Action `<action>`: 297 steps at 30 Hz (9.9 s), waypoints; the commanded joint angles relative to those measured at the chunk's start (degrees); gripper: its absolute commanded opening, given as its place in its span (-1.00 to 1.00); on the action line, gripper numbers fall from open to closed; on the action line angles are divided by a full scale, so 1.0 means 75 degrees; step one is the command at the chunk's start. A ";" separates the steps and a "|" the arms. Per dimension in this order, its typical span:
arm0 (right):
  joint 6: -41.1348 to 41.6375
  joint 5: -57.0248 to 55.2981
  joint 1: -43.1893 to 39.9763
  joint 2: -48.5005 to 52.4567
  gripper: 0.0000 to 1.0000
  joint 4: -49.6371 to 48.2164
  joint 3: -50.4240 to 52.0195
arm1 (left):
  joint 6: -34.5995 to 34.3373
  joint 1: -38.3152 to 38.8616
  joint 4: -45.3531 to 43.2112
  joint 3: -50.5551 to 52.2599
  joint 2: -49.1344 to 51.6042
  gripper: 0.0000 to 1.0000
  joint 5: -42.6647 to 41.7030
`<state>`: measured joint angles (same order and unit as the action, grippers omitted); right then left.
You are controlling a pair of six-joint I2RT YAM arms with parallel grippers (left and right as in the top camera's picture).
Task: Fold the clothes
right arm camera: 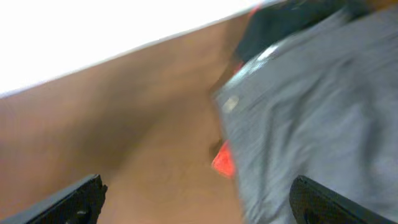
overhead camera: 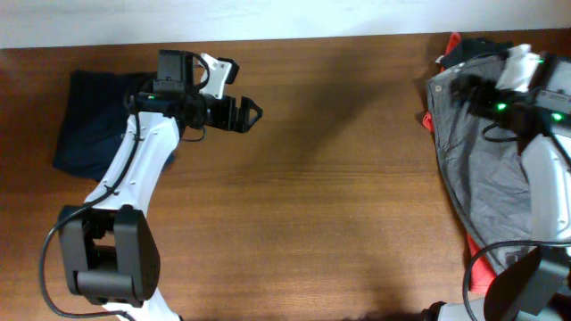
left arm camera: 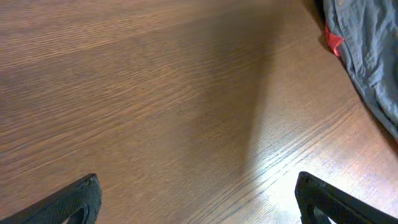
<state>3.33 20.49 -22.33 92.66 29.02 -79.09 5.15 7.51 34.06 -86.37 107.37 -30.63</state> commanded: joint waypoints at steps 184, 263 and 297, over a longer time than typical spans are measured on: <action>-0.0880 -0.0761 0.4456 -0.1087 0.75 0.3013 -0.0924 | 0.1116 -0.0350 0.3771 -0.7312 0.0717 -0.98 -0.2506; 0.0621 -0.0125 0.2005 0.1046 -0.92 0.6420 -0.7067 | 0.1058 -0.0341 0.4383 -0.9824 -0.0245 -0.98 0.2556; 0.0175 -0.1734 0.1075 -0.1029 -0.92 0.9104 -0.9183 | 0.0609 -0.0335 0.5776 -0.9393 -0.1580 -0.98 0.2594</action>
<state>6.94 13.43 -13.26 79.20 96.95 -151.63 10.59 6.04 78.00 -157.91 89.89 -19.62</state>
